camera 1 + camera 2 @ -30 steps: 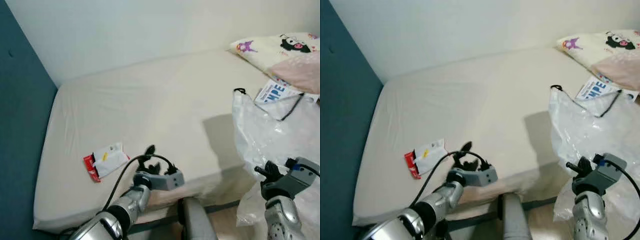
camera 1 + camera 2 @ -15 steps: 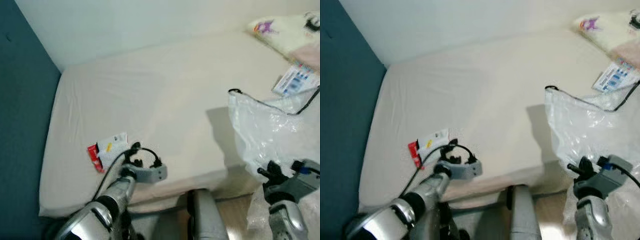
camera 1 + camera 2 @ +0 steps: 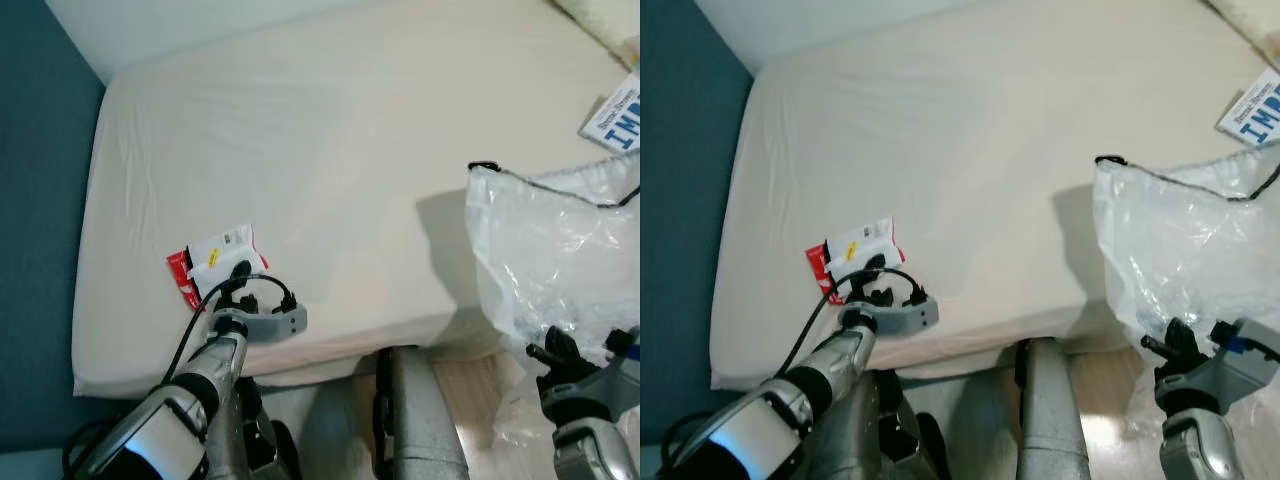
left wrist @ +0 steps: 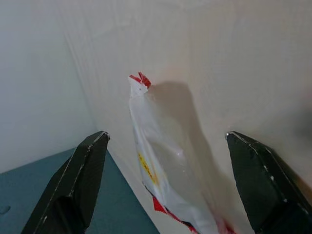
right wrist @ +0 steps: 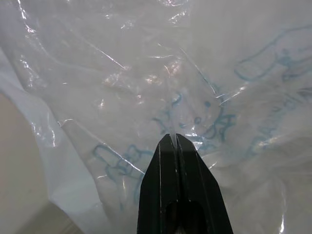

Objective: Clean up the room

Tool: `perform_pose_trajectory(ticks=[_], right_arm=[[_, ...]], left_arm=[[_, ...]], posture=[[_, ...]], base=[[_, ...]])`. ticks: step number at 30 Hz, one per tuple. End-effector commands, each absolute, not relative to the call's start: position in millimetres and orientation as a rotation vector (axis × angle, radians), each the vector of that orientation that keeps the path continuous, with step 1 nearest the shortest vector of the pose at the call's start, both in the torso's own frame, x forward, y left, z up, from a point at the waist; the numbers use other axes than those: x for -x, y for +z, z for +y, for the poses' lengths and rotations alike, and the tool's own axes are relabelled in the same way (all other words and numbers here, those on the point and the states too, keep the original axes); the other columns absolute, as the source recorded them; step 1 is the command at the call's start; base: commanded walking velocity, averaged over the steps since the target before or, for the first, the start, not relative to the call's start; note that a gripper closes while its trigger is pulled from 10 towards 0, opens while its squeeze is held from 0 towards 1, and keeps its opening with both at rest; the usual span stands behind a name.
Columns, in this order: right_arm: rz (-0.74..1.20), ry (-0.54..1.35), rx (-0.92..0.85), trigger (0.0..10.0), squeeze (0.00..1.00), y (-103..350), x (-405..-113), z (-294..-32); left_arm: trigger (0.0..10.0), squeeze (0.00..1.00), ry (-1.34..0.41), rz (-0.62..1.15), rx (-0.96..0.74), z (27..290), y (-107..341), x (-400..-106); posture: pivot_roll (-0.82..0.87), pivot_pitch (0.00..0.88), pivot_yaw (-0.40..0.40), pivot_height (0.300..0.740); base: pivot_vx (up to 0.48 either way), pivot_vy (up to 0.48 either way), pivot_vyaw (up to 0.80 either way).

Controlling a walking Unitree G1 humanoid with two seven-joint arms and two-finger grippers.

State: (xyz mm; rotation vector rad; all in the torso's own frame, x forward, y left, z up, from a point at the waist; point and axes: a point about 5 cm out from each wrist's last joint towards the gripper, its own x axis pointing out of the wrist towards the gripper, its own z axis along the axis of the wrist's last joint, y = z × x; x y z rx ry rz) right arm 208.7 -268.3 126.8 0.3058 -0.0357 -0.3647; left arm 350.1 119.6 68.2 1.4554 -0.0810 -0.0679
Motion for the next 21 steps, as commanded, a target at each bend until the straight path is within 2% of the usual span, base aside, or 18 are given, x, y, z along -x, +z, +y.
perform_pose_trajectory(ticks=[1, 10, 11, 12, 13, 21], right_arm=[[-0.007, -0.387, -0.310, 10.0, 0.00, 125, -199, -271], [0.006, -0.393, -0.306, 10.0, 0.00, 136, -184, -269], [0.008, -0.393, -0.306, 10.0, 0.00, 139, -182, -268], [0.008, -0.393, -0.306, 10.0, 0.00, 139, -182, -268], [0.005, -0.392, -0.306, 10.0, 0.00, 145, -179, -267], [-0.012, -0.389, -0.298, 10.0, 0.00, 154, -178, -268]], left_arm=[[10.0, 0.00, -0.031, -0.040, -1.451, 131, 62, -346], [10.0, 0.00, 0.088, -0.132, -1.440, 130, 84, -357], [3.3, 0.00, 0.114, -0.134, -1.445, 134, 87, -359], [3.3, 0.00, 0.114, -0.134, -1.445, 134, 87, -359], [0.0, 0.00, 0.162, -0.112, -1.452, 143, 90, -361], [0.0, 0.00, 0.235, -0.125, -1.477, 156, 96, -362]], posture=[[-0.22, 0.530, 0.136, 0.596], [-0.25, 0.569, 0.131, 0.596], [-0.26, 0.574, 0.131, 0.596], [-0.26, 0.574, 0.131, 0.596], [-0.26, 0.581, 0.127, 0.596], [-0.29, 0.582, 0.121, 0.596]], base=[[0.000, 0.000, 0.00], [0.000, 0.000, 0.00], [0.000, 0.000, 0.00], [0.000, 0.000, 0.00], [0.000, 0.000, 0.00], [0.000, 0.000, 0.00]])
